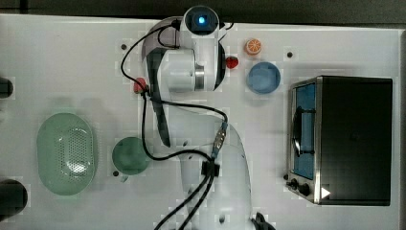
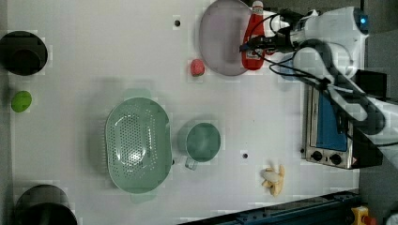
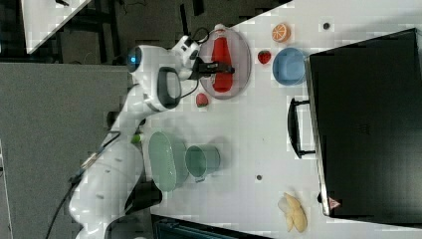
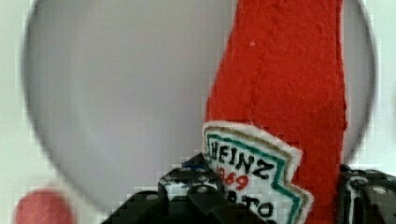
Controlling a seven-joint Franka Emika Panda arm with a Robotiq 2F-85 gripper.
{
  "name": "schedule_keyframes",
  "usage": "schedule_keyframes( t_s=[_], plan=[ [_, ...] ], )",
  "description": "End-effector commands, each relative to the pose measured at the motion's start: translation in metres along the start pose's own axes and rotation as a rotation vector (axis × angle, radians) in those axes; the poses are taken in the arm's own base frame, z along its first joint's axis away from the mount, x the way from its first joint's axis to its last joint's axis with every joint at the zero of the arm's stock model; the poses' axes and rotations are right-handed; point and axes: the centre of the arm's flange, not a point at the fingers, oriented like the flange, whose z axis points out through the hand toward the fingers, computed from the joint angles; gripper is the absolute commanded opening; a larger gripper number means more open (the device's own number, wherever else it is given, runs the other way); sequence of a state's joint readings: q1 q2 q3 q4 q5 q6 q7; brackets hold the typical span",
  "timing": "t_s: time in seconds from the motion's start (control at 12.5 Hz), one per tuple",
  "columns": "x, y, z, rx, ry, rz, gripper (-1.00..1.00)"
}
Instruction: Pick ketchup from plate and place it on table.
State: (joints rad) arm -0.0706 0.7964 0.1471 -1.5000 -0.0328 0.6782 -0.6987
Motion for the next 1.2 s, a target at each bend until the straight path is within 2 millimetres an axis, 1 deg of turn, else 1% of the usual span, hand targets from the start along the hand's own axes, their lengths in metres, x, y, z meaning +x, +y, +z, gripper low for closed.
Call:
schedule_keyframes(
  t_s=[0.08,0.24,0.32,0.48,0.56,0.72,0.88,1.04,1.2],
  plan=[
    [-0.003,-0.003,-0.168,0.055,0.097,0.065,0.19],
    [-0.019,0.008,-0.214,0.058,0.078,0.099,0.19],
    [-0.028,0.016,-0.231,0.049,0.066,0.128,0.19],
    [-0.05,0.032,-0.261,0.032,0.038,0.177,0.19],
    [-0.064,0.041,-0.269,0.023,0.013,0.193,0.19],
    [-0.09,0.057,-0.274,0.008,-0.029,0.223,0.19],
    [-0.112,0.07,-0.268,-0.002,-0.049,0.249,0.19],
    [-0.135,0.081,-0.255,-0.007,-0.088,0.273,0.19],
    [-0.154,0.088,-0.235,-0.01,-0.115,0.29,0.19]
  ],
)
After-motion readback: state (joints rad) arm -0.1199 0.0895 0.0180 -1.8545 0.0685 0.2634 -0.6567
